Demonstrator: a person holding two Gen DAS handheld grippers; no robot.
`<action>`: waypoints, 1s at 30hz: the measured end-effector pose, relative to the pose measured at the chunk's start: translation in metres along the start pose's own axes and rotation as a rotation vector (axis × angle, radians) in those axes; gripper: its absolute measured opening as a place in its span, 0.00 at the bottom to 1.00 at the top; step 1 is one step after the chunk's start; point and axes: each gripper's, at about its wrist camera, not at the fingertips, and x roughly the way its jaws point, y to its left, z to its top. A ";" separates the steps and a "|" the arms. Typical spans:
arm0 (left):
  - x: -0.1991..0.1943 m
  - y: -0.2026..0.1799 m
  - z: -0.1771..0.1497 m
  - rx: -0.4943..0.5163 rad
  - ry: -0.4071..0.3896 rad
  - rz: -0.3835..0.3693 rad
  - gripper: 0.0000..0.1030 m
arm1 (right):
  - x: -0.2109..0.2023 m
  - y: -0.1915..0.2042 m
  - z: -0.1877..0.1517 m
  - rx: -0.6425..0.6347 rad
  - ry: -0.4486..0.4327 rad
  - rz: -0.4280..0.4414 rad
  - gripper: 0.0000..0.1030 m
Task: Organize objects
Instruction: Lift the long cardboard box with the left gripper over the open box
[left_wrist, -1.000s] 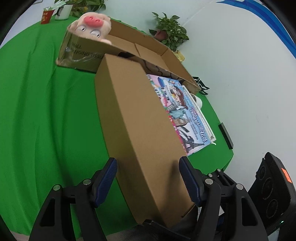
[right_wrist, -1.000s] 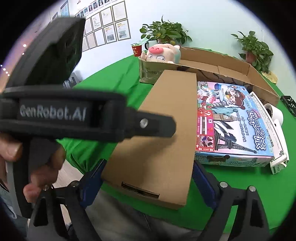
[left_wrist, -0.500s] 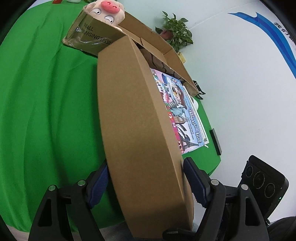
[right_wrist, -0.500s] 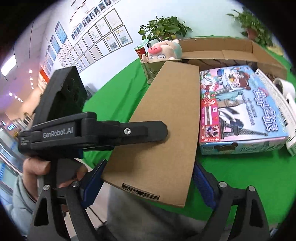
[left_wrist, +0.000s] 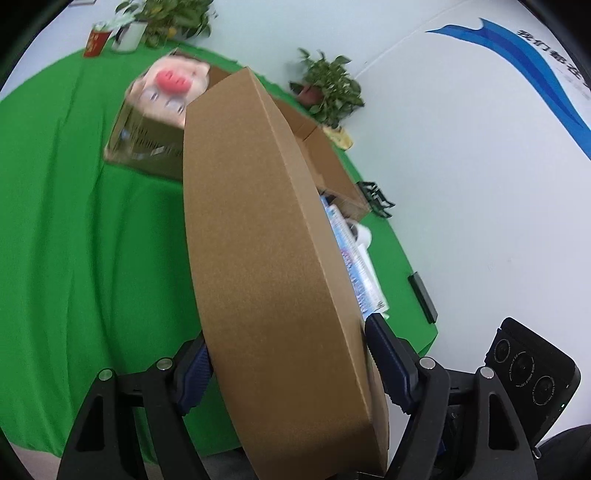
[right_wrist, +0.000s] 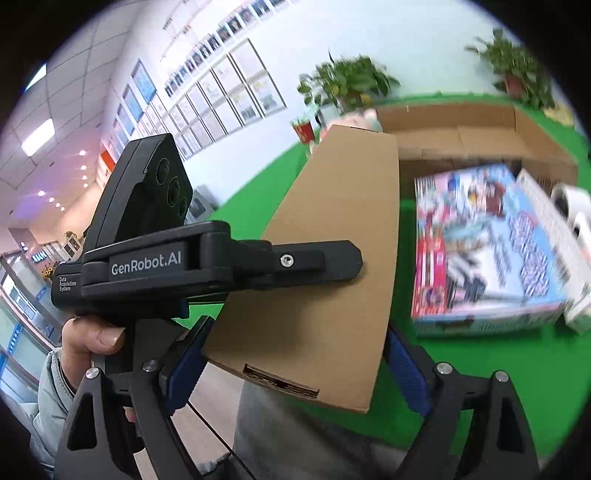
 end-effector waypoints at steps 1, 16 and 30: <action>0.000 -0.006 0.005 0.015 -0.013 -0.003 0.73 | -0.005 0.002 0.004 -0.009 -0.024 -0.003 0.86; -0.005 -0.063 0.110 0.180 -0.119 -0.021 0.72 | -0.029 -0.011 0.082 -0.067 -0.228 -0.061 0.85; 0.025 -0.059 0.231 0.179 -0.124 -0.025 0.72 | -0.001 -0.047 0.163 -0.055 -0.220 -0.061 0.85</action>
